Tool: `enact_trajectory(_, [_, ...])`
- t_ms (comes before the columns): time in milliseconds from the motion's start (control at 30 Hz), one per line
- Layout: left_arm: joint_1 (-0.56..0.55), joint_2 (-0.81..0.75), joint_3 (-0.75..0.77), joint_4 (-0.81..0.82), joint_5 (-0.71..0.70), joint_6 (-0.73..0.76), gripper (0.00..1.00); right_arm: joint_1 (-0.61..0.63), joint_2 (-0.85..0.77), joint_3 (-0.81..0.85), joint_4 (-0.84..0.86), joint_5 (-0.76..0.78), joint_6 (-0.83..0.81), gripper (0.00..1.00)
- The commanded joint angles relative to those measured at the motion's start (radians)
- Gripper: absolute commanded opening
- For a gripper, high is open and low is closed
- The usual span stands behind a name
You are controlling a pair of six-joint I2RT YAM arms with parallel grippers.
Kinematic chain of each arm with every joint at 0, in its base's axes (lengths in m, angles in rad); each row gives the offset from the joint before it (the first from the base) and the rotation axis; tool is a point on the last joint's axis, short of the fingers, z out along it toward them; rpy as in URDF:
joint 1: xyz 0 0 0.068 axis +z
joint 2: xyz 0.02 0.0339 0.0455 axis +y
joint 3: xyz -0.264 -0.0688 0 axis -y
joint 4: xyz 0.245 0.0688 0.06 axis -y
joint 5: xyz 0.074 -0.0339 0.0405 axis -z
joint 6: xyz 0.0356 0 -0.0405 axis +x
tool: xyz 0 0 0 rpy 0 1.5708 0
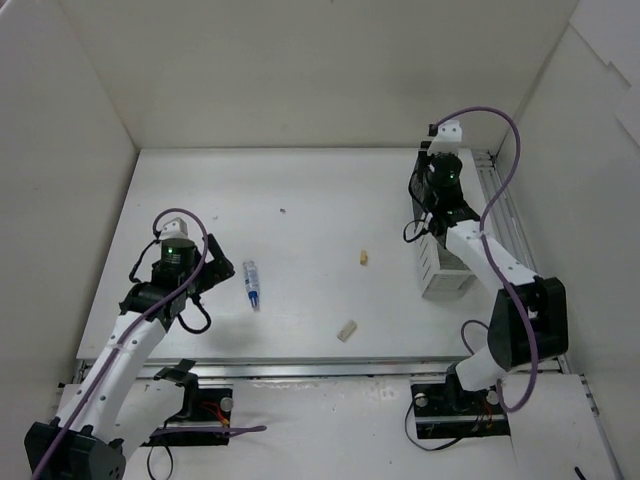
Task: Sort the stationery into containers
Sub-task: Place the pen in the storage box.
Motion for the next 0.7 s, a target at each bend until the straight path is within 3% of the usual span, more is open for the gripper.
enact_trajectory(0, [0.009,0.036,0.074,0.066,-0.006,0.016,0.99,-0.062,0.063,0.028,0.226,0.028,0.024,0.00])
enact_trajectory(267, [0.009,0.073,0.086,0.069,-0.014,0.022,1.00,-0.170,0.212,0.041,0.273,0.035,0.053,0.00])
enact_trajectory(467, [0.018,0.101,0.074,0.093,0.014,0.021,0.99,-0.194,0.269,0.030,0.279,-0.035,0.062,0.06])
enact_trajectory(500, [0.018,0.104,0.075,0.093,0.017,0.021,0.99,-0.196,0.266,0.024,0.279,-0.037,0.069,0.09])
enact_trajectory(600, [0.018,0.108,0.072,0.093,0.027,0.021,0.99,-0.196,0.229,-0.022,0.279,-0.058,0.096,0.35])
enact_trajectory(633, [0.018,0.108,0.071,0.095,0.029,0.021,0.99,-0.196,0.214,-0.047,0.279,-0.080,0.102,0.53])
enact_trajectory(667, [0.018,0.108,0.071,0.095,0.029,0.021,0.99,-0.193,0.180,-0.059,0.279,-0.093,0.102,0.65])
